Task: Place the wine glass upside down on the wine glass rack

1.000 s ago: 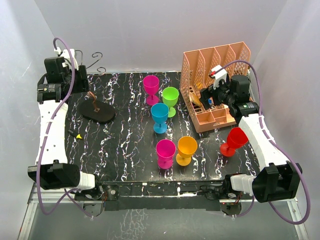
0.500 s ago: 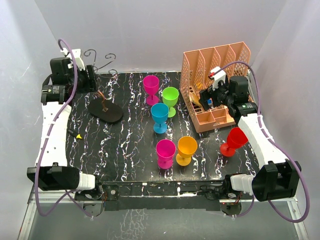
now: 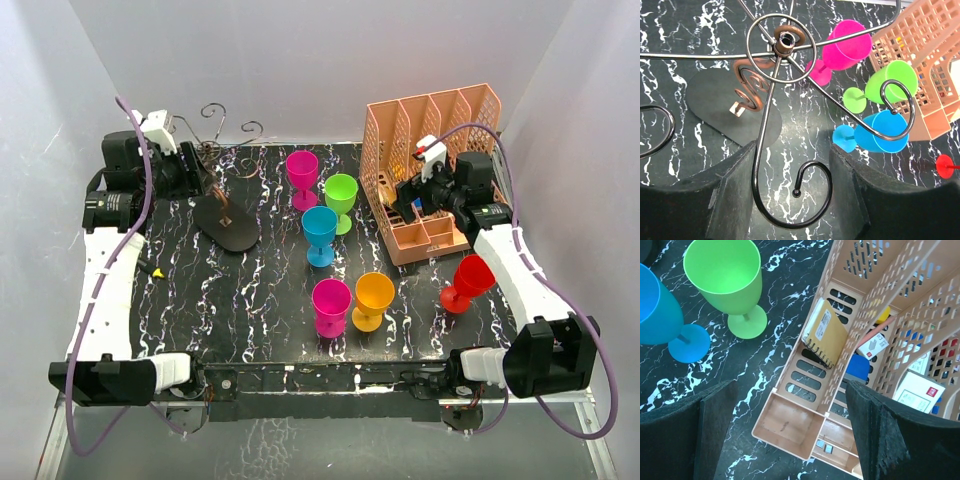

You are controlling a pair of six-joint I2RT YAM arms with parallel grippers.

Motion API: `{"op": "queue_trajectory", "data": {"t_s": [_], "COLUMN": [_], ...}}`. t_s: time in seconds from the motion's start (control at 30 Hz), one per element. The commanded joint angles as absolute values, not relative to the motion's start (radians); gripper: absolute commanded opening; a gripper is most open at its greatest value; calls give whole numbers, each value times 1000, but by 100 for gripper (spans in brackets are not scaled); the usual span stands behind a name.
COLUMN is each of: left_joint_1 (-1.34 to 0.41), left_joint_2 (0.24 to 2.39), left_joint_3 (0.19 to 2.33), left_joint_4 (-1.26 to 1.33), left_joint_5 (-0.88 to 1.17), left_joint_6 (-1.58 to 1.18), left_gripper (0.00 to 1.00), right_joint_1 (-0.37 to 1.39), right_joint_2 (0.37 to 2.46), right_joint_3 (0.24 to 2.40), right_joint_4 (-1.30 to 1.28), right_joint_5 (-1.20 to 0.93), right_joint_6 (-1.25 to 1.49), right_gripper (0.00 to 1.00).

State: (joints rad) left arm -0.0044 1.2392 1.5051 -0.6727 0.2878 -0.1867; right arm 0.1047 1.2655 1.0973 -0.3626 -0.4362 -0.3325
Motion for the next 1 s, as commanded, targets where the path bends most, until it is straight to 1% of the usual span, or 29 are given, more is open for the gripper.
{"op": "queue_trajectory", "data": {"t_s": [0.0,0.17,0.57,0.83,0.93,0.97], "left_joint_1": [-42,-61,-61,-55,-54,-54], "left_joint_2": [1189,1162,1148,1160,1177,1181], "left_joint_3": [1474,1447,1500,1526,1531,1533], "left_joint_4": [-712,-745,-781,-793,-794,-793], "left_joint_5": [402,415,406,479,455,436], "left_joint_6": [-195,-181,-212,-253,-256,-256], "left_gripper": [0,0,0,0,0,2], "right_joint_1": [139,213,295,336,351,357], "right_joint_2": [1289,1336,1416,1483,1514,1524], "right_joint_3": [1163,1201,1263,1348,1377,1388], "right_joint_4": [-340,-373,-399,-426,-423,-420], "right_joint_5": [-468,-410,-340,-333,-309,-296], "right_joint_6": [-343,-381,-397,-395,-387,-380], "right_gripper": [98,98,98,98,98,98]}}
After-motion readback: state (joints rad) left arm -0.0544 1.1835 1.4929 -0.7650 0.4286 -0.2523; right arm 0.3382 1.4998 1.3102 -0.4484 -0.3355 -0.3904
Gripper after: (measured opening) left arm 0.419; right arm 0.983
